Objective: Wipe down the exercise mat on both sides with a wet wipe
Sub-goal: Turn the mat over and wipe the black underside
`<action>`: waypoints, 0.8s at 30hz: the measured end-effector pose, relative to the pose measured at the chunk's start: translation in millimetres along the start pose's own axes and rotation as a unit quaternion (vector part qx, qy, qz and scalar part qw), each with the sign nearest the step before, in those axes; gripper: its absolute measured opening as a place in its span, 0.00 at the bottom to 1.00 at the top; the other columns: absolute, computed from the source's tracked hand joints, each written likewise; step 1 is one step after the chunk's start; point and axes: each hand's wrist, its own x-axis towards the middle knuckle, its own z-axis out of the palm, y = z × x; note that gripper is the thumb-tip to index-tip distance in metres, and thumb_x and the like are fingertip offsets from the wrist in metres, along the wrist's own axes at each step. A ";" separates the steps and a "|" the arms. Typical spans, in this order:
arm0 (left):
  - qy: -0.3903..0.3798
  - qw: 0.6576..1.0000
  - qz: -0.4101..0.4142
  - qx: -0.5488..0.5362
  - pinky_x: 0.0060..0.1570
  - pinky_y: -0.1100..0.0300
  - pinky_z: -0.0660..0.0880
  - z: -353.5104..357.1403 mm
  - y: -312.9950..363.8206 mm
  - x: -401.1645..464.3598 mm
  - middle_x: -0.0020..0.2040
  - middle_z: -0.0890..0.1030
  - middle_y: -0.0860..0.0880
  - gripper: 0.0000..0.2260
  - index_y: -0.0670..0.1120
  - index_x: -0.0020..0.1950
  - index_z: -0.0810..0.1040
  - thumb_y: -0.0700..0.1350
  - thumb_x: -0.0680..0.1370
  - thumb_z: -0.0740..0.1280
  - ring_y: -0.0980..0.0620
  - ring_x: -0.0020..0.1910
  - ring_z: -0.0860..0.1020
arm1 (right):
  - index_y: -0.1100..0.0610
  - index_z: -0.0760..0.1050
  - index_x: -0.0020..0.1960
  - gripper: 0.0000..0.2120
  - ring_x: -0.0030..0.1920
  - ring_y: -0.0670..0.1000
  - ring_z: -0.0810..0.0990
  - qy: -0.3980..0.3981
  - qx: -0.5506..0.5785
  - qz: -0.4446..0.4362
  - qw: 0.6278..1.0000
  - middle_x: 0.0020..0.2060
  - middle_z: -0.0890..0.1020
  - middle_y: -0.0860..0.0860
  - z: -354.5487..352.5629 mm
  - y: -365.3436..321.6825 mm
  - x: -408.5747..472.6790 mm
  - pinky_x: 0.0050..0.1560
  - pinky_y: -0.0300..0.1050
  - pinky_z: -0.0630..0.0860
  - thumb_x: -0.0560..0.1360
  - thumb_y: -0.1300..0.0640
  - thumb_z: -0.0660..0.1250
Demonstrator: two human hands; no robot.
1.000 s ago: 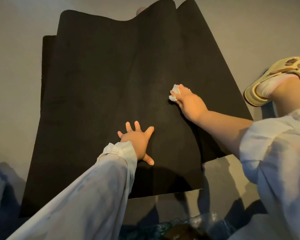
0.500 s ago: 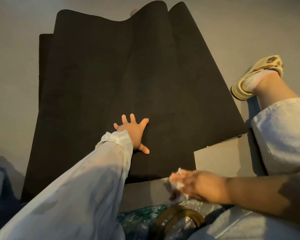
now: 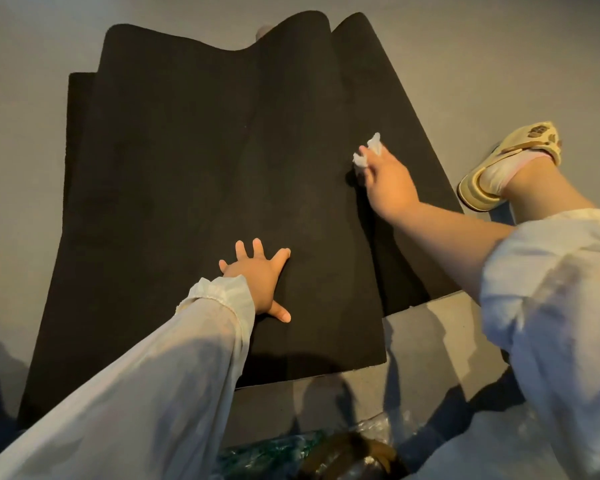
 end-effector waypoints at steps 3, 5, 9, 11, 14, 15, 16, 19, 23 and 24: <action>-0.008 1.000 0.000 -0.002 0.65 0.30 0.53 -0.3 1.0 1.8 0.76 0.42 0.38 0.54 0.56 0.76 0.42 0.62 0.62 0.76 0.31 0.73 0.41 | 0.56 0.62 0.74 0.20 0.72 0.58 0.62 -0.024 0.031 0.067 0.997 0.74 0.61 0.55 14.1 2.2 24.4 0.67 0.43 0.58 0.82 0.58 0.52; -0.013 1.000 0.001 0.000 0.65 0.30 0.53 0.1 1.2 2.7 0.76 0.42 0.38 0.54 0.56 0.76 0.41 0.62 0.63 0.75 0.30 0.73 0.41 | 0.57 0.62 0.74 0.20 0.71 0.58 0.64 -0.047 0.043 0.085 0.994 0.73 0.65 0.56 25.7 1.5 27.0 0.65 0.41 0.59 0.82 0.58 0.51; -0.022 1.000 0.004 0.001 0.65 0.29 0.52 -0.2 0.1 4.6 0.76 0.41 0.37 0.54 0.56 0.76 0.41 0.61 0.63 0.75 0.29 0.72 0.40 | 0.57 0.68 0.69 0.17 0.58 0.61 0.74 -0.024 0.049 0.107 0.993 0.58 0.77 0.61 39.3 1.6 11.5 0.46 0.37 0.62 0.82 0.57 0.51; -0.027 1.000 0.002 0.001 0.65 0.30 0.52 -1.6 0.4 5.1 0.76 0.41 0.37 0.54 0.56 0.76 0.40 0.61 0.64 0.75 0.29 0.72 0.40 | 0.59 0.72 0.65 0.16 0.55 0.61 0.76 -0.014 0.065 0.096 0.993 0.54 0.79 0.60 41.0 0.8 -2.2 0.42 0.35 0.60 0.82 0.58 0.52; -0.031 1.000 0.000 0.002 0.66 0.30 0.52 -3.0 1.3 4.9 0.76 0.41 0.38 0.54 0.56 0.76 0.40 0.60 0.64 0.75 0.30 0.72 0.40 | 0.62 0.75 0.61 0.14 0.51 0.61 0.76 -0.035 0.050 0.061 0.996 0.50 0.79 0.60 36.4 -0.1 -26.3 0.40 0.37 0.59 0.81 0.60 0.54; -0.031 1.000 -0.001 0.003 0.66 0.30 0.52 -2.8 1.6 4.8 0.76 0.41 0.38 0.54 0.56 0.76 0.40 0.60 0.64 0.75 0.30 0.72 0.40 | 0.62 0.75 0.61 0.14 0.51 0.61 0.76 -0.050 0.041 0.048 0.997 0.50 0.79 0.60 33.9 0.0 -36.2 0.41 0.38 0.60 0.81 0.59 0.54; -0.029 1.000 -0.001 0.004 0.66 0.30 0.52 -2.6 1.5 4.5 0.76 0.41 0.38 0.54 0.56 0.76 0.40 0.60 0.64 0.75 0.30 0.73 0.40 | 0.61 0.74 0.62 0.15 0.51 0.61 0.77 -0.064 0.031 0.036 0.997 0.50 0.79 0.60 31.4 0.1 -47.0 0.42 0.38 0.61 0.82 0.59 0.54; -0.021 1.000 -0.002 0.004 0.65 0.30 0.52 -1.6 0.7 4.5 0.76 0.42 0.38 0.54 0.56 0.76 0.41 0.61 0.63 0.76 0.30 0.73 0.41 | 0.60 0.72 0.66 0.16 0.54 0.62 0.77 -0.107 -0.004 0.015 0.994 0.55 0.78 0.62 26.7 0.0 -80.3 0.44 0.40 0.63 0.82 0.59 0.54; 0.007 1.000 0.007 -0.004 0.65 0.30 0.54 0.8 -0.6 0.8 0.76 0.44 0.39 0.53 0.57 0.76 0.43 0.62 0.62 0.76 0.30 0.73 0.42 | 0.55 0.65 0.72 0.19 0.62 0.61 0.73 -0.170 -0.052 0.024 0.984 0.68 0.70 0.61 22.8 -4.2 -122.4 0.58 0.45 0.67 0.82 0.59 0.53; 0.015 1.000 0.010 -0.006 0.65 0.30 0.54 1.6 -1.4 -1.0 0.76 0.44 0.39 0.53 0.57 0.76 0.43 0.63 0.62 0.75 0.30 0.73 0.42 | 0.55 0.64 0.72 0.20 0.62 0.61 0.74 -0.182 -0.069 0.024 0.981 0.68 0.70 0.60 21.7 -6.5 -132.1 0.58 0.46 0.68 0.81 0.61 0.53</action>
